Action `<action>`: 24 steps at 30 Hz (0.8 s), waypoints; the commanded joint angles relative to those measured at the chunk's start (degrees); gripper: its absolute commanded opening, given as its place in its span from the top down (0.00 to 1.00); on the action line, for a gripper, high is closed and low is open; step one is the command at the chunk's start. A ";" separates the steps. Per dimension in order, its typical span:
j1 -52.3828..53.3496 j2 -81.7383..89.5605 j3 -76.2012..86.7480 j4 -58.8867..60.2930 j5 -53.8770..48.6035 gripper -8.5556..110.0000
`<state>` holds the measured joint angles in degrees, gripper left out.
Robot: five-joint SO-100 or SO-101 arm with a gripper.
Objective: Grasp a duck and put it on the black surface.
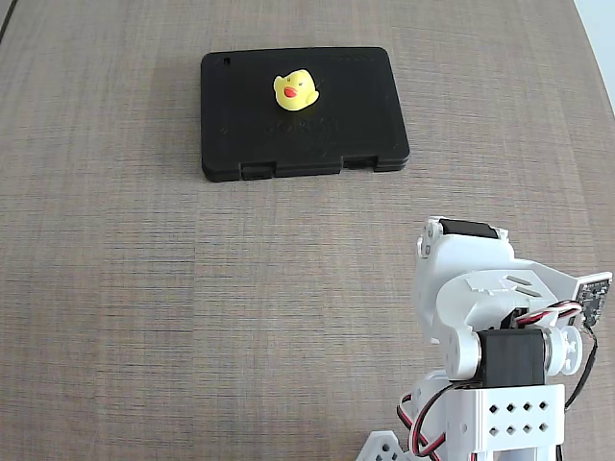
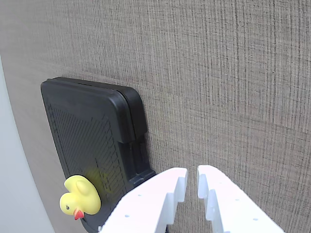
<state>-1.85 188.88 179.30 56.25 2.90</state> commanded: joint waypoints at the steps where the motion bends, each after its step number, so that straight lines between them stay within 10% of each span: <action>1: -0.09 3.78 -0.26 -0.70 0.35 0.91; 24: -0.62 3.52 -0.35 0.00 -0.26 0.91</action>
<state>-1.85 188.88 179.38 56.43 2.90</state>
